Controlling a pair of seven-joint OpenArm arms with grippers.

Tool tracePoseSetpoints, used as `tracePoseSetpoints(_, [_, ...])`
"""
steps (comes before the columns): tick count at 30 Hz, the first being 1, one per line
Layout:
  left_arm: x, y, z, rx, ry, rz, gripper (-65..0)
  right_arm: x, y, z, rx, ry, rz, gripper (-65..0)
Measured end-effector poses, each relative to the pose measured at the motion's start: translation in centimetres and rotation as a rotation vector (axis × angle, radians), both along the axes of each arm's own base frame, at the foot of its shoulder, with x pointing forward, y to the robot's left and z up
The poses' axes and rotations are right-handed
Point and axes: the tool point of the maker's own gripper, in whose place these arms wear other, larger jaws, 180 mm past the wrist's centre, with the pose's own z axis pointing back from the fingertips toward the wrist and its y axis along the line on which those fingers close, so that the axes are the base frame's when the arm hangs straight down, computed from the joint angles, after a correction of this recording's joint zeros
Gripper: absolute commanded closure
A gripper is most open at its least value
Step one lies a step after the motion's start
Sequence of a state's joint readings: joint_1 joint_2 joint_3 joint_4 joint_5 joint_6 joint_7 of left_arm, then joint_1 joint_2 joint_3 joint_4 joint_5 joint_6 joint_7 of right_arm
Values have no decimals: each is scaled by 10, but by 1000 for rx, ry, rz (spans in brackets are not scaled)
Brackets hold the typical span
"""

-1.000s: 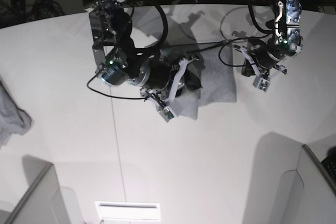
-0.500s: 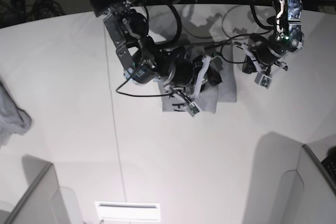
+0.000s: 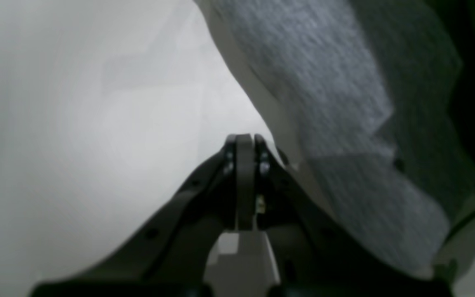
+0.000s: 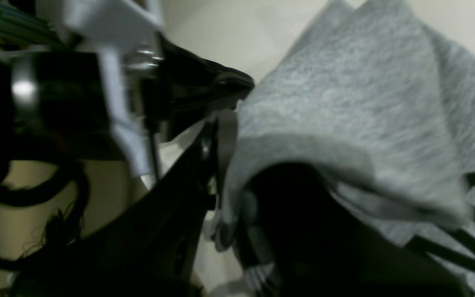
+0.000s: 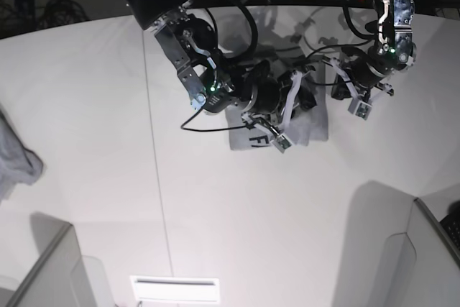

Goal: Fold the T-shirt properly
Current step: 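Fold the strip end with the right gripper over the folded half, then press the folded bundle with the right gripper and release it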

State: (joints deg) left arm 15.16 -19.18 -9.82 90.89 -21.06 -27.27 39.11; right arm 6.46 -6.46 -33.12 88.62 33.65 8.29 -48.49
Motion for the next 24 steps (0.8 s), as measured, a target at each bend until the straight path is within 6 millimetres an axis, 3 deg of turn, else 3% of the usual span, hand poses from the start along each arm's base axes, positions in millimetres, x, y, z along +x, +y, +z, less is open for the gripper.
tracePoseSetpoints(7, [-14, 3, -1, -10, 14, -15, 0, 16, 2, 3, 19, -32, -30, 0])
tracePoseSetpoints(13, [-47, 38, 7, 89, 62, 46, 0, 13, -1, -16, -10, 12, -32, 0])
tracePoseSetpoints(20, [-59, 72, 42, 140, -12, 139, 0, 13, -1, -18, -11, 18, -36, 0])
tracePoseSetpoints(24, [-78, 76, 57, -17, -31, 176, 0, 13, -1, -18, -14, 19, -34, 0])
